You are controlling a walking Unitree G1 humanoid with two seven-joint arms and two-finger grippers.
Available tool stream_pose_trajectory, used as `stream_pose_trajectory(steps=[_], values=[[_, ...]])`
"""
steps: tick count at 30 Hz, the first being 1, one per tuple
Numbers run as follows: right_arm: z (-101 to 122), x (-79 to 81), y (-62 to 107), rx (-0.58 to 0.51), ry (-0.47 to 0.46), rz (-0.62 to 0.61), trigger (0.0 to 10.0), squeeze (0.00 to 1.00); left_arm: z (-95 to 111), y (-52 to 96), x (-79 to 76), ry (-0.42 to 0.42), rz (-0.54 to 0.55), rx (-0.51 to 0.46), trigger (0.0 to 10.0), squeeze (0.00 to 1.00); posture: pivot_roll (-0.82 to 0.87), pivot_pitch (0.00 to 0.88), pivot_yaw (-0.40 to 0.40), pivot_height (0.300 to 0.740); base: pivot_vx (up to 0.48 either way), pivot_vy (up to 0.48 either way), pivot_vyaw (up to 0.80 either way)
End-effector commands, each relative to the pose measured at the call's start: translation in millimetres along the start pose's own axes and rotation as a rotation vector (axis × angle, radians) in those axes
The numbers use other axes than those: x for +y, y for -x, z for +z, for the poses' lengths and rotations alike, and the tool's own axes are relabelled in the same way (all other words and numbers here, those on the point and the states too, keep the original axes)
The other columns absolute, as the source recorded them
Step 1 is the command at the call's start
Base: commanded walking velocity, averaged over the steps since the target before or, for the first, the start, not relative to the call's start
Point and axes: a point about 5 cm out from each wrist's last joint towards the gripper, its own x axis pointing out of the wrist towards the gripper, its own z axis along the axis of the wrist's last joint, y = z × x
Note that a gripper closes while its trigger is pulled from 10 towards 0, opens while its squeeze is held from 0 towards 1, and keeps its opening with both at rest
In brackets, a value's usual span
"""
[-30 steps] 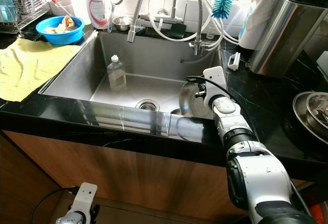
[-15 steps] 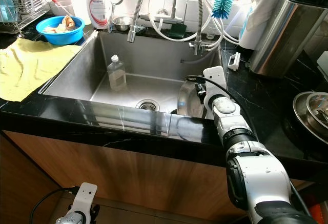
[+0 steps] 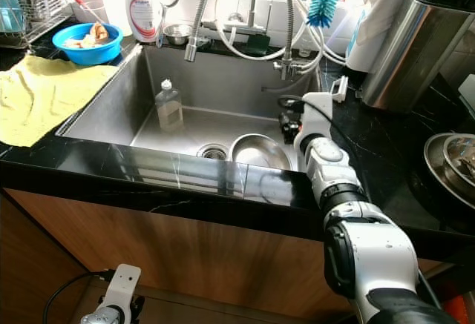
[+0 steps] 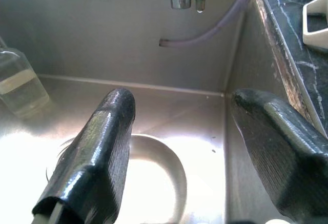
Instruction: Kitchen organization
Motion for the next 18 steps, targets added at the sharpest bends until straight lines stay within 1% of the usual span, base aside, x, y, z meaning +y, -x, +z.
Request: stream_pose_trajectory(steps=[1, 3, 4, 5, 6, 10, 13, 14, 16, 17, 18], values=[[12, 0.7, -1.1, -0.047, 0.01, -0.001, 10.0, 0.0, 0, 0.1, 0.0, -0.003, -0.002, -0.001, 10.0, 0.0, -0.09, 0.0, -0.082, 0.74, 0.0, 0.0, 0.0], [20, 2.5, -1.3, -0.093, 0.032, 0.006, 10.0, 0.0, 0, 0.1, 0.1, -0.003, -0.002, -0.001, 10.0, 0.0, -0.09, 0.0, -0.082, 0.74, 0.0, 0.0, 0.0], [30, 5.1, -1.2, -0.156, 0.033, 0.017, 10.0, 0.0, -1, 0.2, 0.2, -0.004, -0.001, 0.0, 10.0, 0.0, -0.09, 0.0, -0.081, 0.74, 0.0, 0.0, 0.0], [36, 6.9, -0.7, -0.193, 0.035, 0.023, 10.0, 0.0, -1, 0.2, 0.2, -0.004, -0.001, 0.0, 10.0, 0.0, -0.09, 0.0, -0.081, 0.74, 0.0, 0.0, 0.0], [45, 10.5, 1.0, -0.266, 0.048, 0.033, 10.0, 0.0, -1, 0.2, 0.4, -0.005, 0.001, 0.0, 10.0, 0.0, -0.09, 0.0, -0.08, 0.74, 0.0, 0.0, 0.0], [55, 15.2, 7.6, -0.388, 0.102, 0.021, 10.0, 0.0, -1, 0.3, 0.8, -0.009, 0.004, -0.003, 10.0, 0.0, -0.1, 0.0, -0.077, 0.74, 0.0, 0.0, 0.0], [57, 20.2, 22.5, -0.509, 0.171, 0.009, 10.0, 0.0, 0, 0.3, 1.5, -0.009, 0.008, -0.008, 10.0, 0.0, -0.1, 0.0, -0.074, 0.74, 0.0, 0.0, 0.0], [55, 22.0, 35.0, -0.571, 0.173, -0.003, 10.0, 0.0, 0, 0.3, 2.0, -0.013, 0.011, -0.011, 10.0, 0.0, -0.1, 0.0, -0.074, 0.74, 0.0, 0.0, 0.0], [53, 21.8, 43.3, -0.597, 0.171, -0.015, 10.0, 0.0, 0, 0.2, 2.4, -0.014, 0.014, -0.013, 10.0, 0.0, -0.11, 0.0, -0.072, 0.74, 0.0, 0.0, 0.0], [49, 21.3, 51.6, -0.613, 0.175, -0.03, 10.0, 0.0, 1, 0.2, 3.1, -0.015, 0.018, -0.017, 10.0, 0.0, -0.11, 0.0, -0.072, 0.74, 0.0, 0.0, 0.0], [49, 21.3, 51.6, -0.613, 0.175, -0.03, 10.0, 0.0, 1, 0.2, 3.1, -0.015, 0.018, -0.017, 10.0, 0.0, -0.11, 0.0, -0.072, 0.74, 0.0, 0.0, 0.0]])
